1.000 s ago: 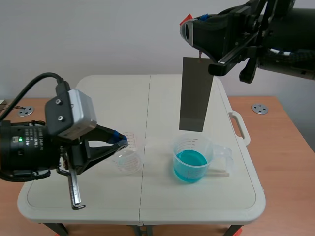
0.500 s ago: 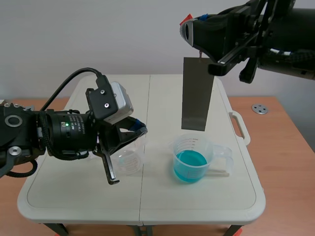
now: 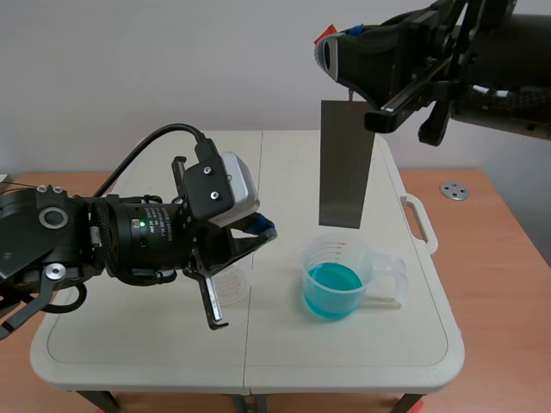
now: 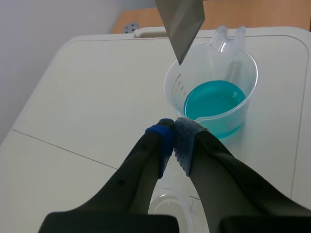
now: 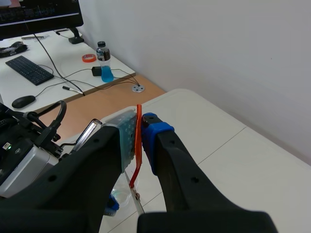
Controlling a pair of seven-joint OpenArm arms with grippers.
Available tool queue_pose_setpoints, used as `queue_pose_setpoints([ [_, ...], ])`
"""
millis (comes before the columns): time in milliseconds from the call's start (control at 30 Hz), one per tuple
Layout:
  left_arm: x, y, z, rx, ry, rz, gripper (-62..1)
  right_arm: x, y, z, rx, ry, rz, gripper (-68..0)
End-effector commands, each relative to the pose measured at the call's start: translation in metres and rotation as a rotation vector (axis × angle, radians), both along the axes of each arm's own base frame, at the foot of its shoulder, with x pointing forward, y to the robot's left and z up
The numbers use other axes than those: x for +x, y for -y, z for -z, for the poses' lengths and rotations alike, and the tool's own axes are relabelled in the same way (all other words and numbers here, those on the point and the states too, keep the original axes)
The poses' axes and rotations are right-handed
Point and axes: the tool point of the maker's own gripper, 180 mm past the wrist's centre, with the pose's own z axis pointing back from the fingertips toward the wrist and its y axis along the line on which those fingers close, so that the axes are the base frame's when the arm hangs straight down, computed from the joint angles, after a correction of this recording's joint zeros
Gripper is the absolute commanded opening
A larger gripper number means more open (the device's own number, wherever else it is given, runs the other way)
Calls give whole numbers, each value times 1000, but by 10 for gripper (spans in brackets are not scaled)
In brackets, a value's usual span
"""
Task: Hold the metal plate by the orange handle, dip it into the blue solution, take it out and point at it, then put the plate back in the beaker on the left.
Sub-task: 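Raise the plate and point at it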
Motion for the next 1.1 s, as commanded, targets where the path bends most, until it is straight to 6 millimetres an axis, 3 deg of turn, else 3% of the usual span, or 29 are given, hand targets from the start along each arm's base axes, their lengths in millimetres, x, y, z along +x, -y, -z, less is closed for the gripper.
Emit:
queue_pose_setpoints([
  [0,3,2,-10,-29,21,0,-579,-3,-2,-12,14,40,-19,-665],
  [267,4,-1,-9,-22,20,-2,-579,-3,-2,-12,15,40,-19,-665],
  [433,11,-30,-19,-75,-4,-59,-579,-3,-2,-12,15,40,-19,-665],
  [600,14,-86,-45,-140,8,-153,-579,-3,-2,-12,15,40,-19,-665],
  [767,12,-162,-62,-151,21,-302,-579,-3,-2,-12,15,40,-19,-665],
  [1067,-21,-294,-55,45,49,-664,-579,-3,-2,-12,15,41,-19,-665],
])
